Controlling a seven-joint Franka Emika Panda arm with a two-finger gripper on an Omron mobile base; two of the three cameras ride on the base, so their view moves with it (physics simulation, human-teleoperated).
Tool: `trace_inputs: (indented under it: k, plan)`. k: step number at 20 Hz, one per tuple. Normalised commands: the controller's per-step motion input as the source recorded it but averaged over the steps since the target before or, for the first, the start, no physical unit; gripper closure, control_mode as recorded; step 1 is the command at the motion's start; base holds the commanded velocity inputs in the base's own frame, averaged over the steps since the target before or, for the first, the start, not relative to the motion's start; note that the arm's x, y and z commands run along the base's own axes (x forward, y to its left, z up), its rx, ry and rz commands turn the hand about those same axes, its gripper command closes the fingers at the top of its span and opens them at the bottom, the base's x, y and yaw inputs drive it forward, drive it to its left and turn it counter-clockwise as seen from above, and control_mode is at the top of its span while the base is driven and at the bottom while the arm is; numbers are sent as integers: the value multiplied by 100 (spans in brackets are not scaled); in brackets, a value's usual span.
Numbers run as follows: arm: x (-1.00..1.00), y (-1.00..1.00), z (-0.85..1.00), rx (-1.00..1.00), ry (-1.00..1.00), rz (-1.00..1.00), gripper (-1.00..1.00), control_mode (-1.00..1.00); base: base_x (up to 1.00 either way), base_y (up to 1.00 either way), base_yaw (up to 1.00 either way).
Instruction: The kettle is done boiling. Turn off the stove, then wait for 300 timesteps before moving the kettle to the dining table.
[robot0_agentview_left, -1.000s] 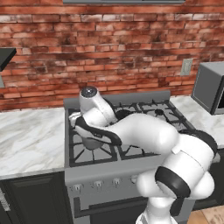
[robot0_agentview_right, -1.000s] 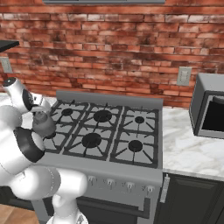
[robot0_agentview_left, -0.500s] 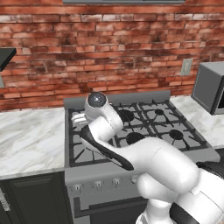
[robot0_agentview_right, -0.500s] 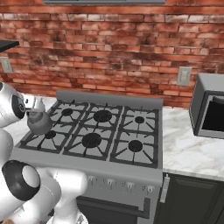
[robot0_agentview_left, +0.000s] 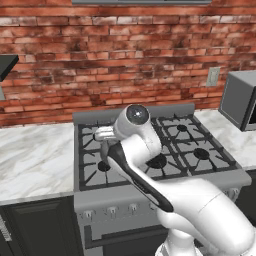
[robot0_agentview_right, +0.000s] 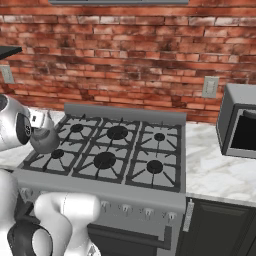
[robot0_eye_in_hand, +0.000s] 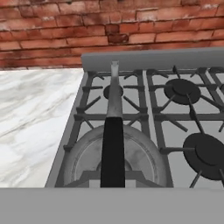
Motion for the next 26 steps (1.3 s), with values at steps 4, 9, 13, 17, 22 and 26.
trace_inputs:
  k: [4,9,13,17,22,26]
  plan:
    - [-26,-24,47,8,1,-4,100,-100,0,0,0]
    - [-28,-18,48,6,6,-2,100,-100,0,0,0]
    - [-32,-12,33,4,7,-3,100,-100,0,0,0]
    - [-34,-10,20,2,4,-3,100,-100,0,0,0]
    - [-19,-7,16,0,4,-2,100,-100,0,0,0]
    - [2,0,0,0,4,0,100,-100,0,0,0]
